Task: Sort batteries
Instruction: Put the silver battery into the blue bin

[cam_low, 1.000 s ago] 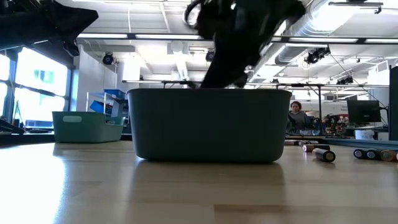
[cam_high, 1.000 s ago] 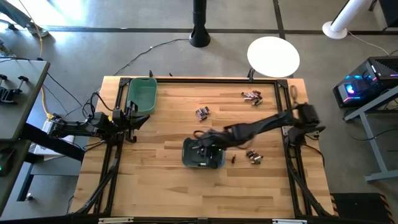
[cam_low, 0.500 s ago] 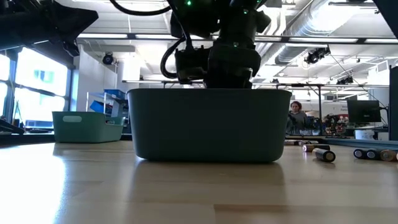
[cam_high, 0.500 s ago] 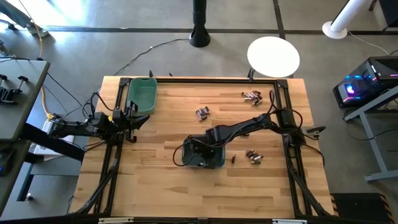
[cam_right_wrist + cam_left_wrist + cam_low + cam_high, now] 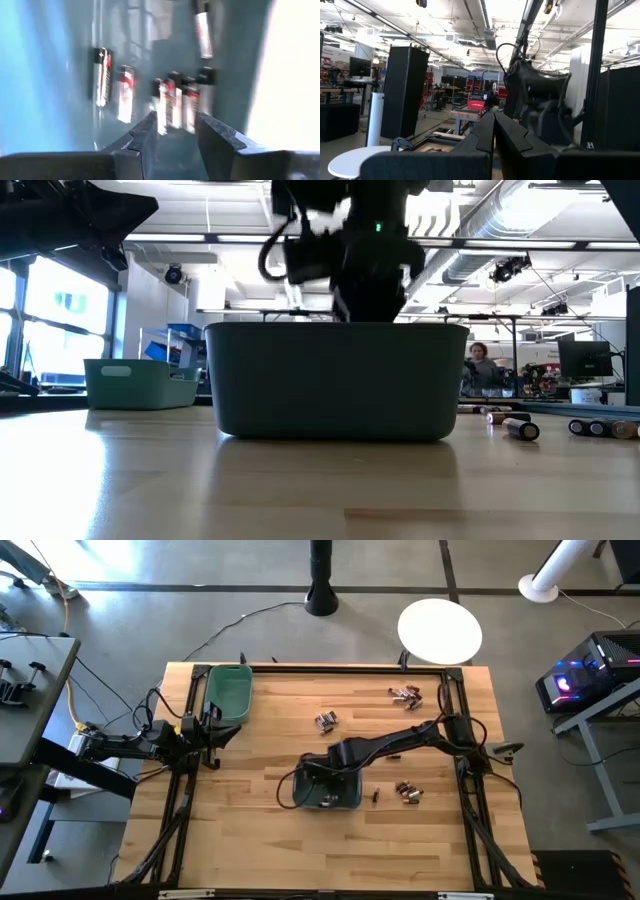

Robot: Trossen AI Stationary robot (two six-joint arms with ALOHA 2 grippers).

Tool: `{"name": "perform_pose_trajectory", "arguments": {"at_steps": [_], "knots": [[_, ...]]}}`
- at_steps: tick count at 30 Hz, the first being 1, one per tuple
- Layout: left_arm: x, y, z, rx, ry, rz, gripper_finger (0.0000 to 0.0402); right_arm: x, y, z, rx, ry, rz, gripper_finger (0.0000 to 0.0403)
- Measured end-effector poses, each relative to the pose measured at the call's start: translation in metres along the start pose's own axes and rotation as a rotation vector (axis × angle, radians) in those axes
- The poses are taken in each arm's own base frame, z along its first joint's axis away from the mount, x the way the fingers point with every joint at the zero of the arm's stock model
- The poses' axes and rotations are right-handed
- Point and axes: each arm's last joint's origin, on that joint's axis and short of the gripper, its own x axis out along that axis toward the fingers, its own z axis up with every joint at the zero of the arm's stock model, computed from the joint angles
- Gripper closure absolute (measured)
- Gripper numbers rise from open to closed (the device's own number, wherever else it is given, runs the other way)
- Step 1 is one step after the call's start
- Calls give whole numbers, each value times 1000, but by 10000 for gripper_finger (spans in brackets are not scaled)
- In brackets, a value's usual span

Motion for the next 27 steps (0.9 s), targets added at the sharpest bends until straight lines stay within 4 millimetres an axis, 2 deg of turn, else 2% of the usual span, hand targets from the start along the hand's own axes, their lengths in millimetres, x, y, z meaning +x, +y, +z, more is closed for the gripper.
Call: {"name": "perform_pose_trajectory", "arguments": {"at_steps": [3, 6, 10, 13, 18, 23, 27], "knots": [[0, 0, 0, 0, 1, 0, 396, -29, 7, 0, -23, 0, -118, 279], [0, 0, 0, -13, 5, -1, 396, -56, 18, -9, -3, -16, -205, 278], [0, 0, -1, -15, 10, -13, 396, -87, 43, -36, 78, -55, -229, 278], [0, 0, -1, -15, 10, -16, 396, -99, 61, -63, 176, -72, -226, 278], [0, 0, -1, -14, 11, -16, 396, -94, 80, -118, 362, -38, -233, 277], [0, 0, -1, -10, 9, -16, 396, -63, 84, -173, 425, 124, -247, 277], [0, 0, -1, -6, 8, -16, 396, -35, 82, -202, 515, 250, -238, 277]]}}
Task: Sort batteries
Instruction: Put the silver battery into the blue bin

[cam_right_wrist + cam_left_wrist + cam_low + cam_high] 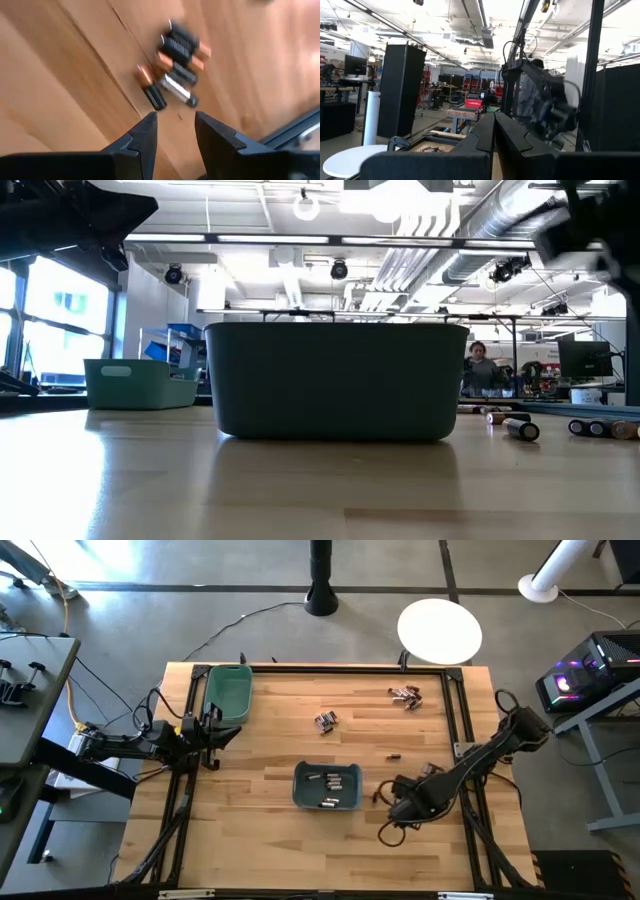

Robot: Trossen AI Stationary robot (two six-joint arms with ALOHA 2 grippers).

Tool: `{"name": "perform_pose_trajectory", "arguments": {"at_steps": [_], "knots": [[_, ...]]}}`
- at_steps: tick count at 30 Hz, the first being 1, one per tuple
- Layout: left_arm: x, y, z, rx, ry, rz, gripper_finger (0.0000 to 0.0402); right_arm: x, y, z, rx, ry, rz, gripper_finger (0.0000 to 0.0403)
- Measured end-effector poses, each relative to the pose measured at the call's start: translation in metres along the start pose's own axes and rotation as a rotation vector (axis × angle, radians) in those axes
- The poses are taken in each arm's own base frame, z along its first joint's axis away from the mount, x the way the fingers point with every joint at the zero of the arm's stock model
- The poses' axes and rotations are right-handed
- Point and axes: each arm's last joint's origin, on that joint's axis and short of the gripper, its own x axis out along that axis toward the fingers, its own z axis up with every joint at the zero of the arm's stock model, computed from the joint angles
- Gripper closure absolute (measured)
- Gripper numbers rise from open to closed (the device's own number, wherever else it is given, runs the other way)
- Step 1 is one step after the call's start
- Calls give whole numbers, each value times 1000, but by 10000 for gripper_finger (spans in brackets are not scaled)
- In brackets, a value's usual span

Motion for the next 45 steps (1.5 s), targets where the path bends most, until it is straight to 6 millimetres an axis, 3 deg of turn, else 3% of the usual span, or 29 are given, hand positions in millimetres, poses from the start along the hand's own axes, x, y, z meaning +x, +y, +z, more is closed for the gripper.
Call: {"name": "perform_pose_trajectory", "arguments": {"at_steps": [10, 19, 26, 33, 38, 42, 45], "knots": [[0, 0, 0, -1, -4, 0, 396, 46, -14, -14, 64, 101, 7, 277], [0, 0, 1, -2, -8, 0, 396, 68, -28, -10, 169, 99, -29, 277], [0, 0, 1, -2, -8, 1, 396, 68, -42, 8, 264, 42, -94, 277], [0, 0, 1, -3, -8, 0, 396, 44, -55, 20, 316, 52, -223, 277], [0, 0, 1, -3, -8, 0, 396, 36, -45, 25, 319, 135, -68, 277], [0, 0, 1, -3, -7, 0, 396, 42, -36, 30, 359, 125, 61, 277], [0, 0, 1, -2, -5, 0, 396, 48, -39, 31, 419, 118, 58, 277]]}}
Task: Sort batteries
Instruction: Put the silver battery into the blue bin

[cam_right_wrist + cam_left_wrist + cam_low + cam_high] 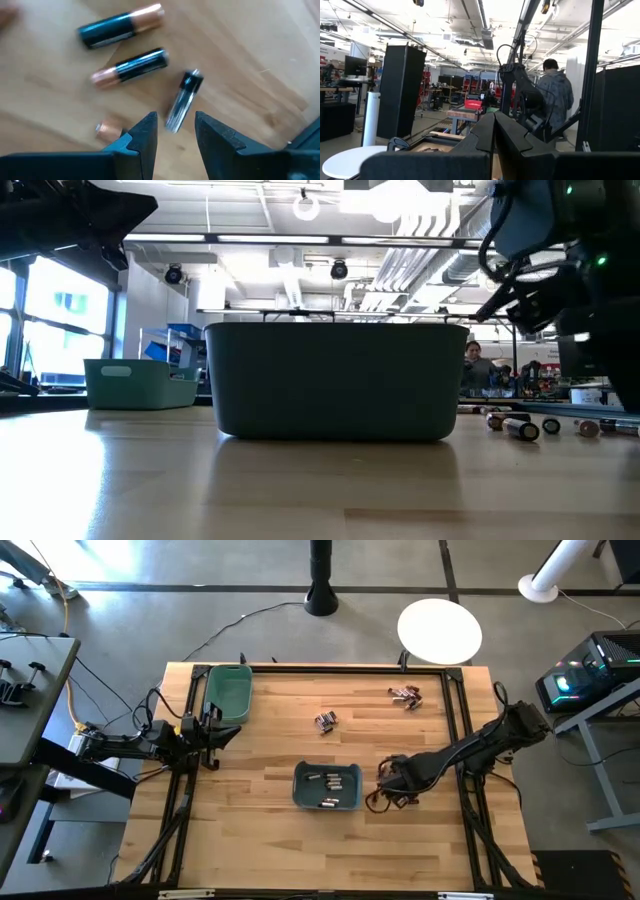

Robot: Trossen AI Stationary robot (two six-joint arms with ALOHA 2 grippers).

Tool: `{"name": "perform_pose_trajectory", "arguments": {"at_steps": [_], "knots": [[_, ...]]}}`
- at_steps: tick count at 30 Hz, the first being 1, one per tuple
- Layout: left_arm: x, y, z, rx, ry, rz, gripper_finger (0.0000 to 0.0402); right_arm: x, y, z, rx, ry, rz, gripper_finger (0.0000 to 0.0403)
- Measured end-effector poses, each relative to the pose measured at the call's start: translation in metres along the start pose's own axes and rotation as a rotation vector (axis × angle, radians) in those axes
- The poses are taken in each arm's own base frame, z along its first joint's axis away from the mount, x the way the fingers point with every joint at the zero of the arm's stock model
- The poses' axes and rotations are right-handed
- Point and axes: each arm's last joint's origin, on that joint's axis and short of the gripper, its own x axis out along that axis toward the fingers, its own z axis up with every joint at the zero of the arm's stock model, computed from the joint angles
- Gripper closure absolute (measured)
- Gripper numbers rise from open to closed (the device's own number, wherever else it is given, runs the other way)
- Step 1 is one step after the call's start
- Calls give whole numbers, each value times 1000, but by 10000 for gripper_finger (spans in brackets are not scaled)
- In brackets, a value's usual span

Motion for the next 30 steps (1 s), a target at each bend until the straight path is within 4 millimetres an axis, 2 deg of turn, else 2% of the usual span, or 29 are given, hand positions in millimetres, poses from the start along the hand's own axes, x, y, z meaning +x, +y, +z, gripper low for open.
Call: {"name": "perform_pose_trajectory", "arguments": {"at_steps": [5, 11, 14, 17, 20, 25, 27, 30], "knots": [[0, 0, 0, 1, 0, 0, 396, 10, -7, 6, 67, 11, -14, 277], [0, 0, -1, 2, 7, 0, 396, 26, -13, 11, 48, 66, 51, 282], [0, 0, -1, 3, 7, 0, 396, 29, -15, 11, 38, 56, 42, 310], [0, 0, -1, 3, 6, 0, 396, 23, -15, 13, 21, 13, 27, 361], [0, 0, -1, 3, 6, 1, 396, 5, -21, 13, 31, -99, -57, 386], [0, 0, -1, 2, 5, 1, 396, -50, -21, 12, 125, -408, -161, 372], [0, 0, 0, 2, 4, 2, 396, -75, -10, 17, 137, -589, -83, 378], [0, 0, -1, 2, 6, 7, 396, -103, 19, 28, -28, -783, 83, 388]]}}
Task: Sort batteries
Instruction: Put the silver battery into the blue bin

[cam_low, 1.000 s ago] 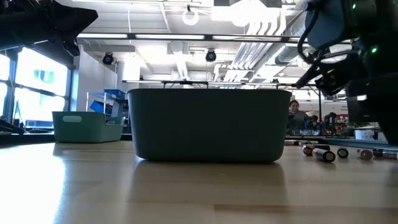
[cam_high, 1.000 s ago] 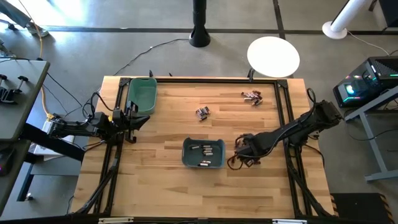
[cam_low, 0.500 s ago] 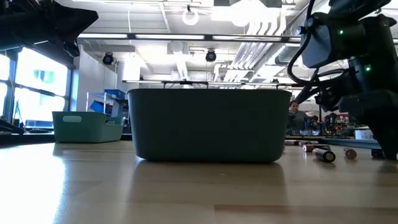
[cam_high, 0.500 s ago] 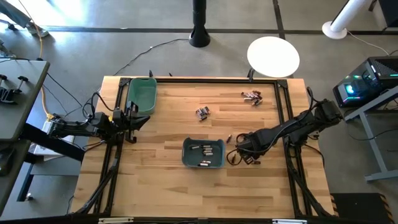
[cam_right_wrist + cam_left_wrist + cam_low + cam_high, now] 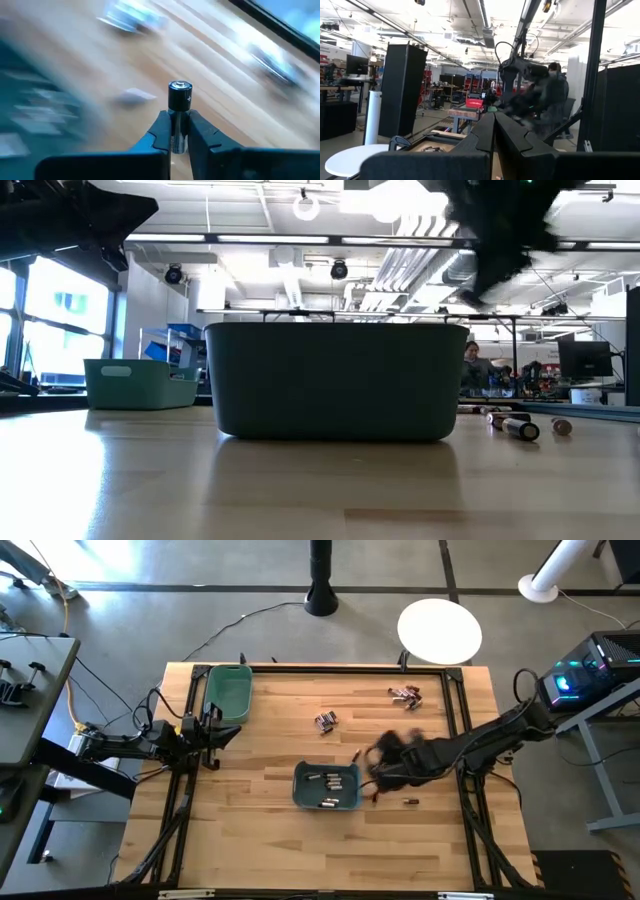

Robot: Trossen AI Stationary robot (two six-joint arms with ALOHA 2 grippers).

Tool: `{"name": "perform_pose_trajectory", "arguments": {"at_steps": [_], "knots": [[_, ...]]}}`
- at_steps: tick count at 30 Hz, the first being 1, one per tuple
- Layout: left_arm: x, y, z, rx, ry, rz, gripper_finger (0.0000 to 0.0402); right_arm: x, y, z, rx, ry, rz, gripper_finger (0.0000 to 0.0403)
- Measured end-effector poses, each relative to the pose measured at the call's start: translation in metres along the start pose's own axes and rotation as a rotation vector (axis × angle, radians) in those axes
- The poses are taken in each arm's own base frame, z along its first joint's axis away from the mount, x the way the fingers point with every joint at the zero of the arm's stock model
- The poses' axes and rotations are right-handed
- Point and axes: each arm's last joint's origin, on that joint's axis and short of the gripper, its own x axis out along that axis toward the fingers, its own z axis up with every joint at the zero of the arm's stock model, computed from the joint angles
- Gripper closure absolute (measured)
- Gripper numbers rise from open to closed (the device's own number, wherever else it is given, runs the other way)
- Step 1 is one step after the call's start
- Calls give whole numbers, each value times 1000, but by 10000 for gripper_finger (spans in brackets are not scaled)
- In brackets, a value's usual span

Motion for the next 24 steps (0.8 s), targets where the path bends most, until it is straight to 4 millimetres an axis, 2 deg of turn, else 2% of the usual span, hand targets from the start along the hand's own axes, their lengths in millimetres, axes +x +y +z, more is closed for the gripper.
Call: {"name": "perform_pose_trajectory", "arguments": {"at_steps": [3, 5, 9, 13, 16, 20, 24], "knots": [[0, 0, 0, 0, -1, 0, 396, 1, 32, 26, -155, -133, 275, 388], [0, 0, 0, 0, -1, 0, 396, 10, 50, 37, -252, -186, 445, 388], [0, 0, 0, -12, 0, 0, 396, 43, 67, 39, -366, -93, 639, 385], [0, 0, 0, -15, 0, 0, 396, 81, 67, 27, -420, 116, 656, 381], [0, 0, 0, -15, -1, 0, 396, 102, 68, 20, -426, 203, 653, 380], [0, 0, 0, -15, -1, 0, 396, 116, 70, 13, -445, 269, 665, 379], [0, 0, 0, -15, -1, 1, 396, 117, 66, 8, -489, 309, 618, 379]]}}
